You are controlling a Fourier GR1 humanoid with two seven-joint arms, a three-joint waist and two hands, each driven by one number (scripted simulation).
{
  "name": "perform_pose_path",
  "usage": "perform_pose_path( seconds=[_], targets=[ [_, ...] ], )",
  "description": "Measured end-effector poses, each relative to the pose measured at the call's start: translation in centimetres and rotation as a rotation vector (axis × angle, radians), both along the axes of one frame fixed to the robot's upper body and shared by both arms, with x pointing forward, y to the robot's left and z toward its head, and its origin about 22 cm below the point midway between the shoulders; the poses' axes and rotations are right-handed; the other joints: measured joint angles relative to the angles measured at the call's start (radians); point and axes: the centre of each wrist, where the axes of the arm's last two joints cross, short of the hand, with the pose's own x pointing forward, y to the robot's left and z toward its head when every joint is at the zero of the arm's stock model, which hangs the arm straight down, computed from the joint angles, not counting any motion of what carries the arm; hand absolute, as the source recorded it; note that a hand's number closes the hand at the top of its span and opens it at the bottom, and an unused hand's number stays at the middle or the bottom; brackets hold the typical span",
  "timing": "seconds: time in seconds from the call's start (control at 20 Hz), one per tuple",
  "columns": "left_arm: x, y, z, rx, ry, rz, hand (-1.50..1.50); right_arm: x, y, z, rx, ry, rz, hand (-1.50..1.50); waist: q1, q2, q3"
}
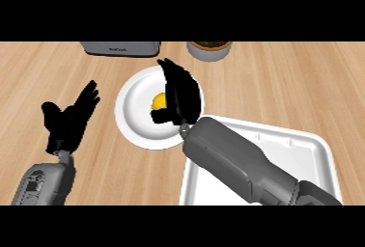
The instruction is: Pick the lemon from the tray and place it in the plate
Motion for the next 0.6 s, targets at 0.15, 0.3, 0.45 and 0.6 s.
perform_pose_path(
  seconds=[0.15, 0.3, 0.45, 0.6],
  targets=[
    [0.1, 0.1, -0.2, -0.004, 0.002, 0.001, 0.0, -1.2, 0.9, 1.3, 0.119, -0.089, 0.089, -1.5, -0.005, -0.001, 0.0],
    [-0.3, 0.5, -0.2, -0.001, -0.001, 0.001, 0.0, -2.0, 1.4, 2.6, 0.238, -0.115, 0.122, -1.5, -0.006, -0.004, 0.0],
    [-0.5, 1.2, -0.1, 0.006, 0.001, 0.008, 0.0, -2.8, 1.3, 3.4, 0.371, -0.067, 0.122, -1.5, -0.012, -0.006, 0.0],
    [-0.6, 0.9, -0.3, 0.007, 0.004, 0.018, 0.0, -3.3, 1.0, 4.3, 0.5, 0.014, 0.134, -1.5, -0.021, -0.006, 0.0]
  ],
)
